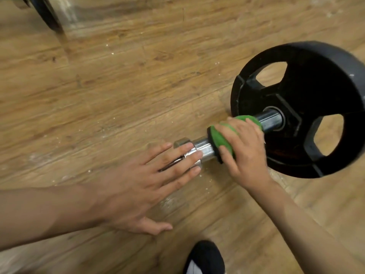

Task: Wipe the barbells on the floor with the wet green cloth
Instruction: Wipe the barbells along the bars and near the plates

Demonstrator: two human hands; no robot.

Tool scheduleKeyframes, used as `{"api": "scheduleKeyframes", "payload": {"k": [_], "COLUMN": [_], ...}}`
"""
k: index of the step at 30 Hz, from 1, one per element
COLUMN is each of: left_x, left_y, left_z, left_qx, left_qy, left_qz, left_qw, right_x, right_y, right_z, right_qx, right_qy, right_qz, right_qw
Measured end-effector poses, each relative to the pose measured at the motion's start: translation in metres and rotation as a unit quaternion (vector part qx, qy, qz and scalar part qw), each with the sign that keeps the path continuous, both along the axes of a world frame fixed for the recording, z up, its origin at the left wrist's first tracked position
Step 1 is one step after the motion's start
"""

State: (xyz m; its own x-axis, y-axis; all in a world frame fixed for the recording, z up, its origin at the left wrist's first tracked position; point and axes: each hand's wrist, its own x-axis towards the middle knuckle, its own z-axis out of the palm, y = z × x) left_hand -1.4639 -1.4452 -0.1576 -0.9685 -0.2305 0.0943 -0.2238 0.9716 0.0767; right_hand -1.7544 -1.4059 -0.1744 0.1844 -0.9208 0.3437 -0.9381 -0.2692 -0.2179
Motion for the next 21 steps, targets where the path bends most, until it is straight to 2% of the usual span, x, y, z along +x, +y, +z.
{"api": "scheduleKeyframes", "payload": {"k": [3, 6, 7, 9, 12, 18, 21], "left_x": [-0.001, -0.005, -0.006, -0.006, -0.003, 0.000, 0.002], "left_y": [0.003, 0.005, 0.005, 0.006, 0.005, 0.004, -0.004], "left_z": [-0.001, -0.001, -0.001, 0.000, 0.001, 0.005, 0.013], "left_qx": [0.000, 0.004, 0.004, 0.001, -0.002, 0.028, 0.045], "left_qy": [-0.003, -0.004, -0.005, -0.005, -0.010, 0.008, 0.032], "left_qz": [0.003, 0.005, 0.006, 0.003, 0.003, 0.025, 0.051], "left_qw": [1.000, 1.000, 1.000, 1.000, 1.000, 0.999, 0.997], "right_x": [-0.029, 0.003, 0.021, 0.051, 0.058, 0.056, 0.052], "right_y": [-0.016, -0.020, -0.016, 0.001, 0.012, -0.011, -0.019], "right_z": [0.002, 0.003, 0.000, -0.009, -0.015, -0.002, 0.012], "right_qx": [-0.007, -0.035, -0.044, -0.061, -0.083, -0.060, -0.080], "right_qy": [-0.055, -0.099, -0.104, -0.098, -0.082, -0.060, -0.089], "right_qz": [-0.147, -0.261, -0.256, -0.185, -0.089, -0.118, -0.133], "right_qw": [0.988, 0.959, 0.960, 0.976, 0.989, 0.989, 0.984]}}
